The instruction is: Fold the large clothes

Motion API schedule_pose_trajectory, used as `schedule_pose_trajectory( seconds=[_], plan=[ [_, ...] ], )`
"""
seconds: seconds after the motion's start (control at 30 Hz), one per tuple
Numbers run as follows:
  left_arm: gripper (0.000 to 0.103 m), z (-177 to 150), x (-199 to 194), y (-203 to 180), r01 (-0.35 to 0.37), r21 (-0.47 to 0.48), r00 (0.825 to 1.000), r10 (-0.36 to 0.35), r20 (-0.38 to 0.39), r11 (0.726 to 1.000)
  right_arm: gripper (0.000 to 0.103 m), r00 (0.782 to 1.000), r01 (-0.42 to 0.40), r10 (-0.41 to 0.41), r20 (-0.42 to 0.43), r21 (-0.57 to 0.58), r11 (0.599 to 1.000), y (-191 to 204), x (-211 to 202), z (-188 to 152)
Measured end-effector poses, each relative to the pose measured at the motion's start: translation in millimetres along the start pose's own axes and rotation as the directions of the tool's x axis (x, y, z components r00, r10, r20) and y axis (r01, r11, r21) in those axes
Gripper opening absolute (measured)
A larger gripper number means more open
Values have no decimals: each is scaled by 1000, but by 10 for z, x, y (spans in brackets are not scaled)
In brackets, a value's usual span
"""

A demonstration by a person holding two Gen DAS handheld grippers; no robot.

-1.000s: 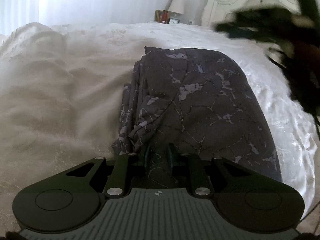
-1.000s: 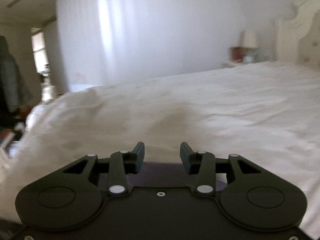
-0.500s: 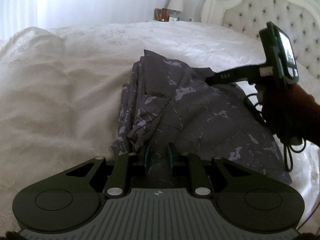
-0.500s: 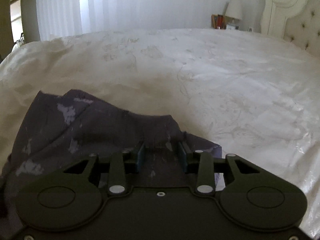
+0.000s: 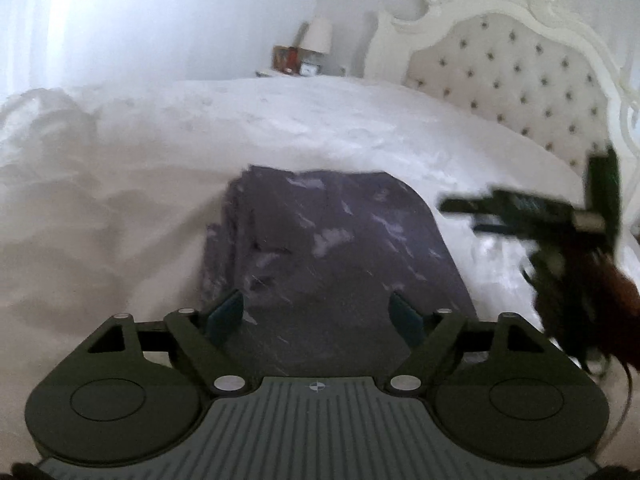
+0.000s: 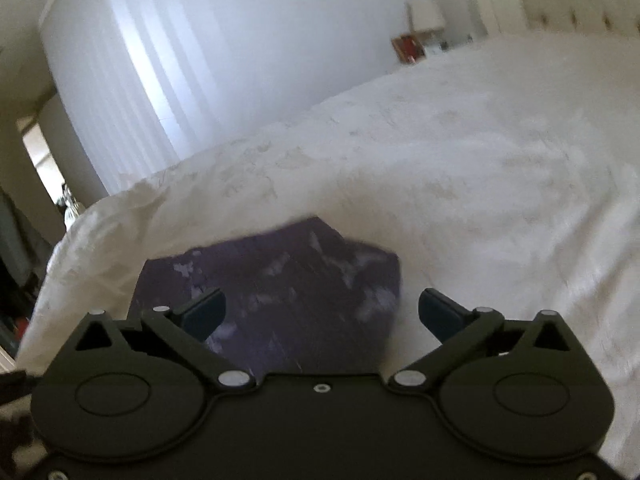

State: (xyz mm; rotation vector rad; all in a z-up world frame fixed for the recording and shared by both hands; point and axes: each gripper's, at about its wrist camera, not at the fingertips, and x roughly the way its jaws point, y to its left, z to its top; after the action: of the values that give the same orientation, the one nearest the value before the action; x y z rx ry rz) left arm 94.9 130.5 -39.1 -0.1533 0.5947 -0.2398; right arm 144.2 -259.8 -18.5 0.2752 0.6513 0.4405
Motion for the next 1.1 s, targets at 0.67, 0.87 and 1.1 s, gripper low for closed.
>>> schedule_pose_trajectory(
  seconds=[0.67,0.87,1.1],
  plan=[
    [102,-72,863,716,152,-323,910,-260,-323,934,103,933,-299,346,-98,325,897,-227,795,-402],
    [99,-13,907,683,241,-370,888,-358,-290,897,68,954,-231,270,-133,252,940,-78,638,-332],
    [99,178,1049,148,370,-362,857,-465,-224,856,62,973,-197,204,-108,72,978,-36,95,-44]
  ],
)
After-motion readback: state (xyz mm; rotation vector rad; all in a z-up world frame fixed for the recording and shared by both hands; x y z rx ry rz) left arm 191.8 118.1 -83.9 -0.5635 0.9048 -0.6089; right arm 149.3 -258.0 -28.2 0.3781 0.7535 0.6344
